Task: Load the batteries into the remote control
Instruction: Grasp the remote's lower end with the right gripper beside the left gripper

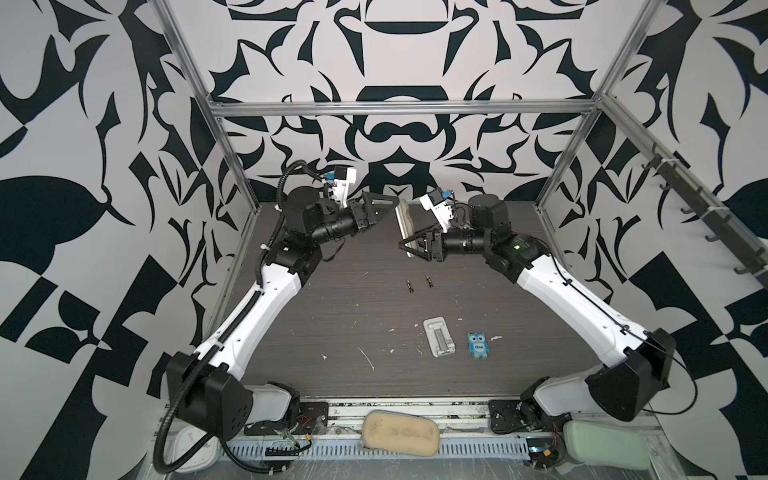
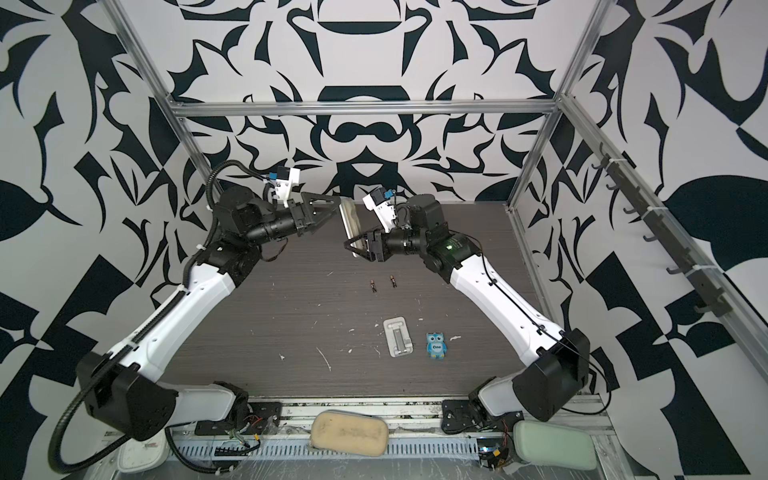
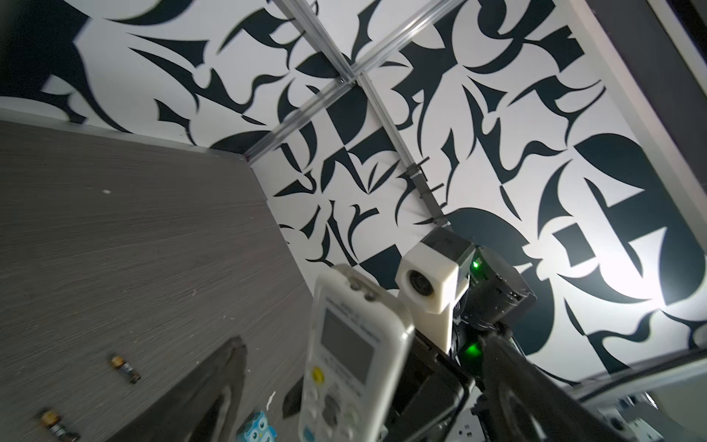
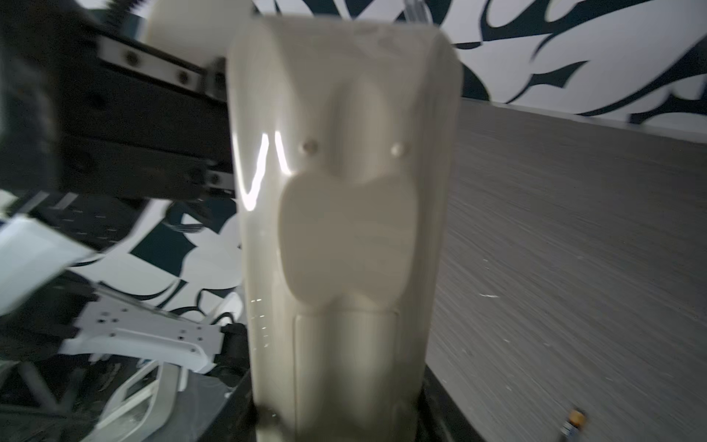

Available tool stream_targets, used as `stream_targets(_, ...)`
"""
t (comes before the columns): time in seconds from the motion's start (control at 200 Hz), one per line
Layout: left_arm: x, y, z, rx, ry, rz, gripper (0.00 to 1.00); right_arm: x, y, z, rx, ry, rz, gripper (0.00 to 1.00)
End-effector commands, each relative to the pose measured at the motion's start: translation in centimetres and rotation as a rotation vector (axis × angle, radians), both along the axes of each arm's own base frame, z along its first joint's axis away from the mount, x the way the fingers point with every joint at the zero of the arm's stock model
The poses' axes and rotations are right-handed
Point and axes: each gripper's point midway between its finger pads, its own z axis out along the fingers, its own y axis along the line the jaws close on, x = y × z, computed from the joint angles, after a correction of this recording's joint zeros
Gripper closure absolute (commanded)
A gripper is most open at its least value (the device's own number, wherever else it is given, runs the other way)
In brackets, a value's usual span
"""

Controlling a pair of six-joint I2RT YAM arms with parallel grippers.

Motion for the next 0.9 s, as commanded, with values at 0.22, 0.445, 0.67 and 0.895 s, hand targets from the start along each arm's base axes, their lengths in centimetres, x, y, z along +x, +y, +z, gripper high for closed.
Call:
stream_targets(0.22, -1.7, -0.2, -0.8, 0.130, 0.013, 0.162, 0.12, 1.4, -3.3, 1.7, -0.233, -0.335, -0.200, 1.00)
stream_targets(0.445, -0.8, -1.9, -1.7, 0.124, -0.008, 0.217, 0.12, 1.5, -2.6, 1.3, -0.231, -0.349, -0.198, 1.00)
stream_targets(0.67, 0.0, -4.1, -2.8, 0.175, -0.039, 0.240, 0.14, 1.4, -2.1, 0.9, -0.210, -0.336, -0.184, 1.00)
stream_targets(0.895, 1.6, -5.1, -3.6, 0.192, -0.049, 0.299, 0.26, 1.3, -1.9, 0.8, -0.215, -0.336, -0.181, 1.00)
